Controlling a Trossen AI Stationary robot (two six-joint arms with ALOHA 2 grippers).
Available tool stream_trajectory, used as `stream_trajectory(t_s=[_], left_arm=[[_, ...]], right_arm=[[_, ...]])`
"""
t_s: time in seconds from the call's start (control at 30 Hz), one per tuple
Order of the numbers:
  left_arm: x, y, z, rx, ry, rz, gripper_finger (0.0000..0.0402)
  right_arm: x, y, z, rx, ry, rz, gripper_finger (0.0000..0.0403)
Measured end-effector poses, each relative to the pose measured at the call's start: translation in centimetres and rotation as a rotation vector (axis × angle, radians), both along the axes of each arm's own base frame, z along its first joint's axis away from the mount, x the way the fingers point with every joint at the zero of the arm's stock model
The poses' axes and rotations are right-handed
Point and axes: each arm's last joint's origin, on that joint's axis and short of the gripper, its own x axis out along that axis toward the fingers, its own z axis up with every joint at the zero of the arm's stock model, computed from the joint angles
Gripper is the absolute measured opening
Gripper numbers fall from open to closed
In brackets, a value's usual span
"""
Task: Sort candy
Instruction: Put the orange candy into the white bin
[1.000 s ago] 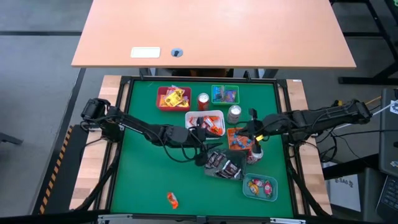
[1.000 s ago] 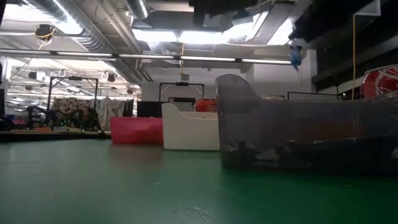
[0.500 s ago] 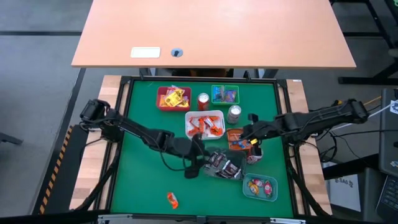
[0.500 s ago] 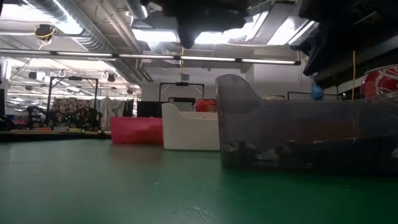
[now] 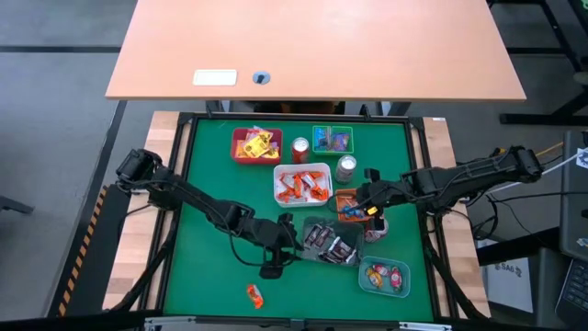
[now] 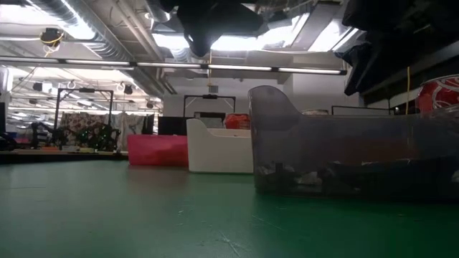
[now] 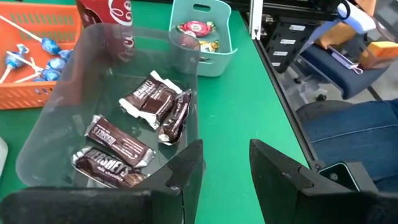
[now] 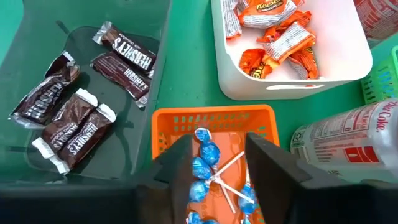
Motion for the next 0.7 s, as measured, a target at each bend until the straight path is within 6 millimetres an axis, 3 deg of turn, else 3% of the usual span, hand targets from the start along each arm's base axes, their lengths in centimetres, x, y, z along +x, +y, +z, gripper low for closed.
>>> stream_trajectory(t_s=[0.27, 0.47, 0.7], left_arm=[[-0.4, -1.0, -0.1, -0.051, 0.034, -0.096, 0.0121], [-2.7, -4.6, -0.7, -0.069, 0.128, -0.279, 0.0121], [-6.3, -8.6, -1.6, 0.162, 0.16, -0.375, 0.0121]], right_arm=[[0.0, 0.0, 0.0, 0.018, -0.001, -0.021, 0.0204], [0.0, 0.0, 0.0, 0.036, 0.004, -0.046, 0.0218], [-0.1, 0.0, -0.1, 0.035, 0.016, -0.047, 0.0218]])
